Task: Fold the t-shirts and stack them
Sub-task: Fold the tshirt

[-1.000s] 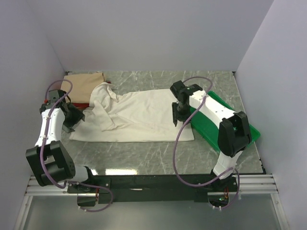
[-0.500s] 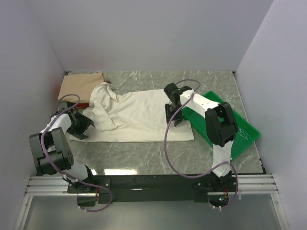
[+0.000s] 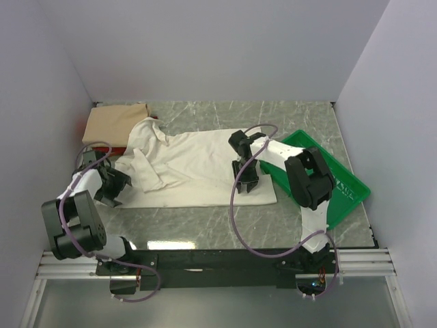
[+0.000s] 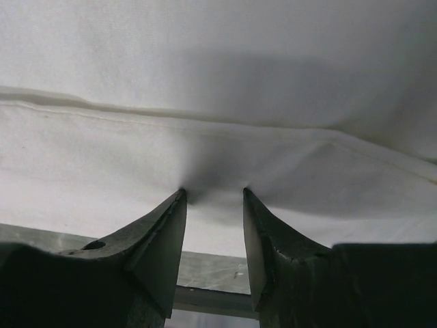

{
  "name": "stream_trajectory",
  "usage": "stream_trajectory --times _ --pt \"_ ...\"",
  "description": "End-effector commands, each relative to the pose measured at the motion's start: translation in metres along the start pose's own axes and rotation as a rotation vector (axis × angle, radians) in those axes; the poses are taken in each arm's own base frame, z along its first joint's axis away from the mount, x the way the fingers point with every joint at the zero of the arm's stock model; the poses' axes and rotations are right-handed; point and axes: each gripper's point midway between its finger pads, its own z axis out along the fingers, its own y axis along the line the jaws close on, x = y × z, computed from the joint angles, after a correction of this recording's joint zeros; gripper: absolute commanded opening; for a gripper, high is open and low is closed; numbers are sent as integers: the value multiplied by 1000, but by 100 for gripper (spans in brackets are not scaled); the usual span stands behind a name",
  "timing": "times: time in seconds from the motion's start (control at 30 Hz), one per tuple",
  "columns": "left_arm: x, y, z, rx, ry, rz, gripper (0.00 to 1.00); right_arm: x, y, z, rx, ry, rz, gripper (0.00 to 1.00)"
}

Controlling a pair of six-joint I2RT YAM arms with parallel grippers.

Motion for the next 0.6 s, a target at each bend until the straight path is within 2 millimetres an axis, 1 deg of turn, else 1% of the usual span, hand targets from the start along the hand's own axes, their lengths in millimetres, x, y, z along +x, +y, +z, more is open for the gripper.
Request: stream_trajectory --times 0.0,0.03,0.17,0.3,0.4,0.43,0.53,0.57 --pt "3 39 -7 -134 -43 -42 81 30 -10 7 43 86 -20 45" --pt "2 41 -12 -132 -56 -65 84 35 -11 6 46 100 -24 45" --pt "6 44 -21 -141 -52 -94 84 59 -12 5 62 145 -47 45" --pt "1 45 -31 -145 -95 -124 85 79 -14 5 65 174 -69 45" --pt "-8 44 -41 -136 -144 -139 84 82 -15 3 73 159 -72 45" --pt "-12 41 -45 -120 -166 -141 84 79 -13 0 68 143 -68 46" --pt "-26 22 -58 -59 -211 -120 82 70 -10 -8 67 115 -67 45" --pt "-34 11 -65 -30 -234 -112 82 60 -6 -13 63 87 -71 45"
